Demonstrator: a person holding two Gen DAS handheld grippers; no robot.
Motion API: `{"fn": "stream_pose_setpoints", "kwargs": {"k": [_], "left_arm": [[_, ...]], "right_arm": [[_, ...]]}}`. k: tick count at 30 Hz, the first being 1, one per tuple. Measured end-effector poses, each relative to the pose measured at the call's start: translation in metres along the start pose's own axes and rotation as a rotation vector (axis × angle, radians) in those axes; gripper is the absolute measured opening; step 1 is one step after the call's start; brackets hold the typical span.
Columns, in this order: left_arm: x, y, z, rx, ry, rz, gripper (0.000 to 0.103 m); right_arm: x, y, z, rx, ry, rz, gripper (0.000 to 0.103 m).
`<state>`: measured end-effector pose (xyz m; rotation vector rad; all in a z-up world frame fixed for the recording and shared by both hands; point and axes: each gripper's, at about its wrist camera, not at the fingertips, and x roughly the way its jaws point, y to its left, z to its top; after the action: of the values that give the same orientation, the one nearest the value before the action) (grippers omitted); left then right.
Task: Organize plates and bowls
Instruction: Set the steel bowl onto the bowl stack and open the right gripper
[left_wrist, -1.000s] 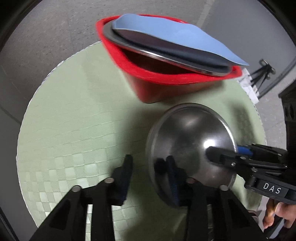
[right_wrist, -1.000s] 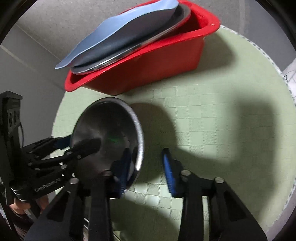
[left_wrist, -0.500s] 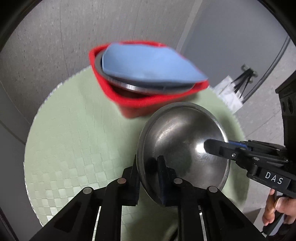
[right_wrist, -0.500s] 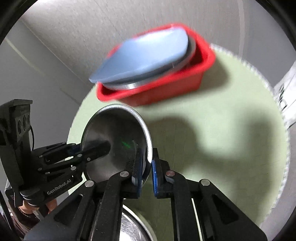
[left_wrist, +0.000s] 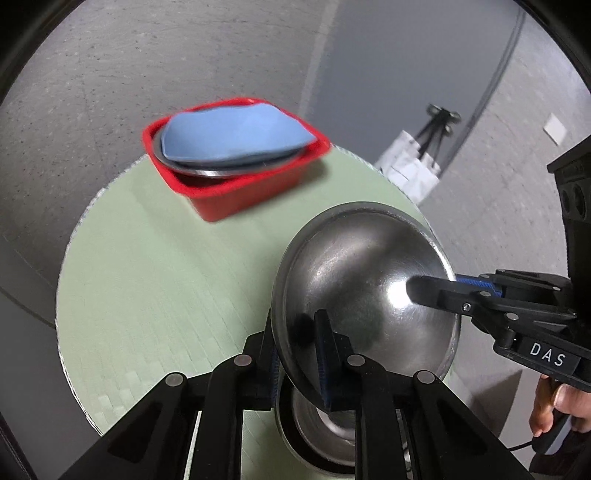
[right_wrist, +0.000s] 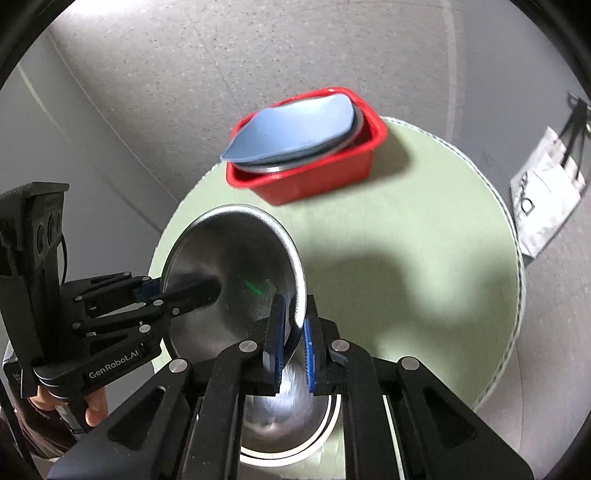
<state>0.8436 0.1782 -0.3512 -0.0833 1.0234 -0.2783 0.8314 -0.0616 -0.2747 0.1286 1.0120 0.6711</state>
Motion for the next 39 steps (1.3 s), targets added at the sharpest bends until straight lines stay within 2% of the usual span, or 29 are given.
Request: {"fn": "stream_pose_setpoints", "kwargs": {"k": [3, 8, 11, 15, 18, 24, 30, 32, 34, 36, 37, 39], "left_arm": [[0.006, -0.004, -0.009, 0.018, 0.018, -0.016, 0.014], [0.021, -0.005, -0.017, 0.034, 0.035, -0.034, 0.015], [0.027, -0.007, -0.022, 0.051, 0.022, -0.029, 0.015], [0.029, -0.019, -0.034, 0.103, -0.037, 0.012, 0.015], [0.034, -0.024, -0.043, 0.115, -0.033, 0.017, 0.015], [0.04, -0.031, -0.051, 0.126, -0.018, 0.043, 0.018], [0.037, -0.035, -0.055, 0.122, -0.051, 0.044, 0.021], [0.036, -0.033, -0.055, 0.116, -0.063, 0.039, 0.023], [0.03, -0.032, -0.058, 0.107, -0.084, 0.027, 0.031], [0.021, -0.033, -0.061, 0.109, -0.125, 0.028, 0.049], [0.016, -0.033, -0.062, 0.111, -0.153, 0.056, 0.069], [0.002, -0.03, -0.065, 0.111, -0.222, 0.074, 0.079]], "right_arm": [[-0.002, -0.003, -0.021, 0.024, 0.009, -0.019, 0.009], [0.006, -0.001, -0.038, 0.035, 0.012, -0.067, 0.009], [0.01, 0.0, -0.047, 0.034, 0.006, -0.092, 0.009], [0.014, 0.004, -0.056, 0.01, -0.02, -0.15, 0.01], [0.017, 0.006, -0.06, -0.016, -0.032, -0.199, 0.011], [0.019, 0.002, -0.065, -0.009, -0.045, -0.206, 0.014], [0.019, 0.002, -0.068, -0.006, -0.06, -0.204, 0.014], [0.018, 0.0, -0.069, 0.003, -0.063, -0.2, 0.019], [0.017, -0.002, -0.07, 0.017, -0.066, -0.199, 0.04], [0.015, -0.006, -0.072, 0.039, -0.072, -0.187, 0.046], [0.014, -0.007, -0.073, 0.047, -0.074, -0.181, 0.046], [0.011, -0.01, -0.074, 0.071, -0.077, -0.17, 0.048]]}}
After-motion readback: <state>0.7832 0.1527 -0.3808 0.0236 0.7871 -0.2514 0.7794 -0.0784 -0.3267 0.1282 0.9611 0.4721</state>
